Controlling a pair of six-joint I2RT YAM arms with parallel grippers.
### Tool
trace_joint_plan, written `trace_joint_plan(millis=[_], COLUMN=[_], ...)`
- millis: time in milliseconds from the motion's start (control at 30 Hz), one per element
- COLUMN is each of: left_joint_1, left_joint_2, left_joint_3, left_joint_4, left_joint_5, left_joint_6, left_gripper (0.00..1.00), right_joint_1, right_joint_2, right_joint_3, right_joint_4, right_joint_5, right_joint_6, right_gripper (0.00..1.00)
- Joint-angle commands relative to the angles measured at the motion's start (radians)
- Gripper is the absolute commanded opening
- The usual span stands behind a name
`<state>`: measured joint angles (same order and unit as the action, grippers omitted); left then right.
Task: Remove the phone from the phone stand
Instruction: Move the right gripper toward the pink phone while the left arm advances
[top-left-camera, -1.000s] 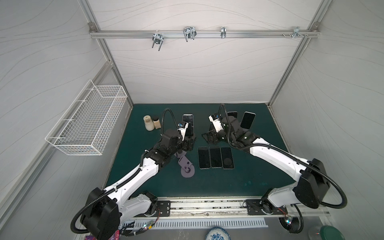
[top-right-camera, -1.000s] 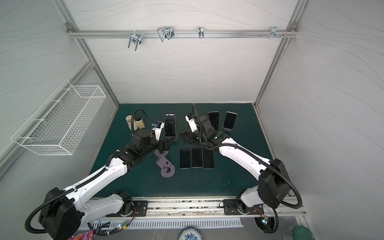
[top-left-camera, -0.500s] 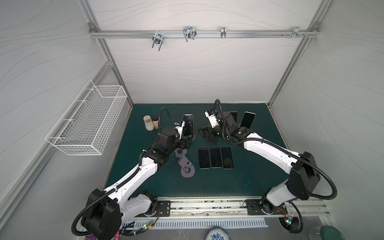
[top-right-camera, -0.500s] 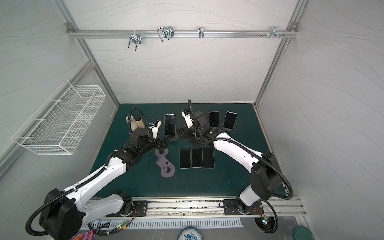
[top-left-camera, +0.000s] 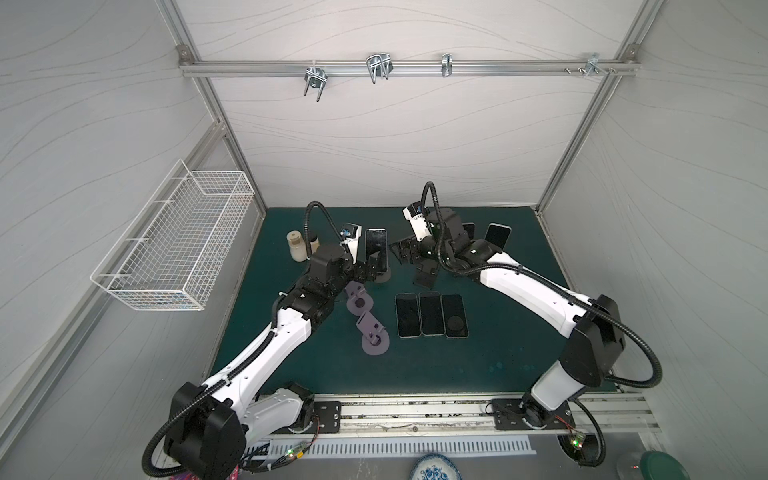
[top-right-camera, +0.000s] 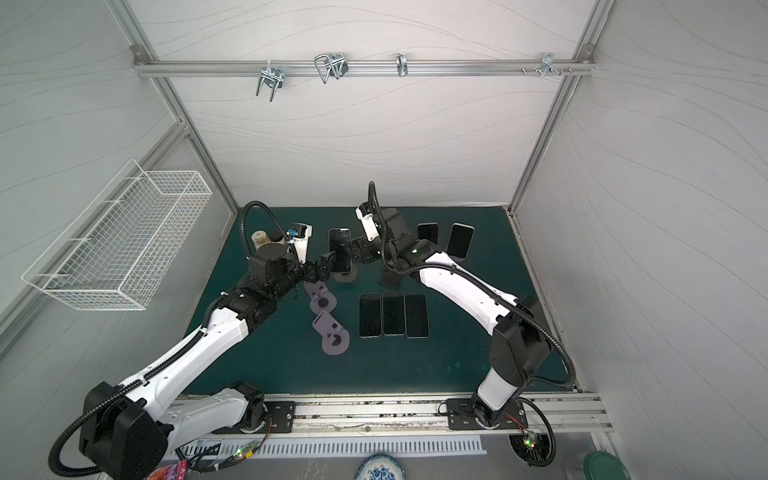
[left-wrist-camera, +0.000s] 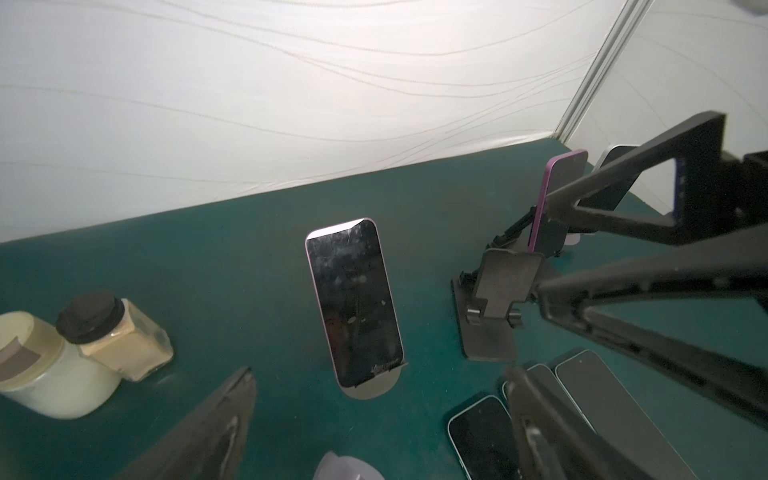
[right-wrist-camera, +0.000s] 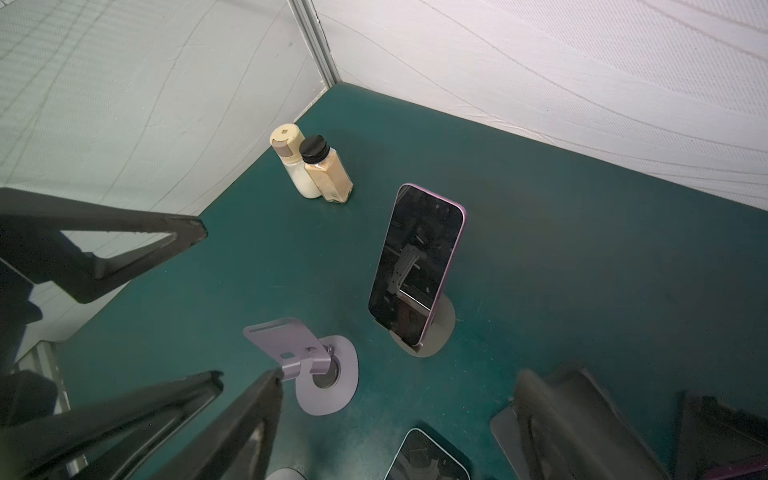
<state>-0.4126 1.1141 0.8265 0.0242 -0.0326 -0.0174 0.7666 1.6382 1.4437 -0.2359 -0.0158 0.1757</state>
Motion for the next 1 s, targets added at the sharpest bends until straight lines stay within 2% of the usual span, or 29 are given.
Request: trace_joint_plan(millis=[0,67,567,833,967], left_joint_1=[0.007,0.008,0.013,0.033,0.065], left_joint_2=[0.019,0.010,-0.024,-0.011,0.008], left_joint_3=[-0.019,-0.059,-0.050,-0.049,-0.037], left_joint_4=[0.093,0.129,0.095,0.093,0.081], left_joint_5=[-0.034,-0.057,-0.120,-0.098,-0.050], left_joint_6=[0.031,0.002,0.050,0.020,0.003], left_gripper=[0.95,0.95,0.95,0.95,0.95], right_joint_1=[0.005,0.006,0.006,0.006,0.006], right_joint_2=[0.031,0.044,0.104,0.123,0.173], right_joint_3=[0.032,0.042,0.114,0.100,0.137], right_joint_4=[-0.026,-0.033,-0.042,-0.039,-0.051], right_joint_5=[-0.002,-0.002,0.017,0.042,0.052], right_joint_6=[0.005,0.010,0.047,0.104,0.160], right_gripper=[0.88,0.88,0.88,0.88,0.88])
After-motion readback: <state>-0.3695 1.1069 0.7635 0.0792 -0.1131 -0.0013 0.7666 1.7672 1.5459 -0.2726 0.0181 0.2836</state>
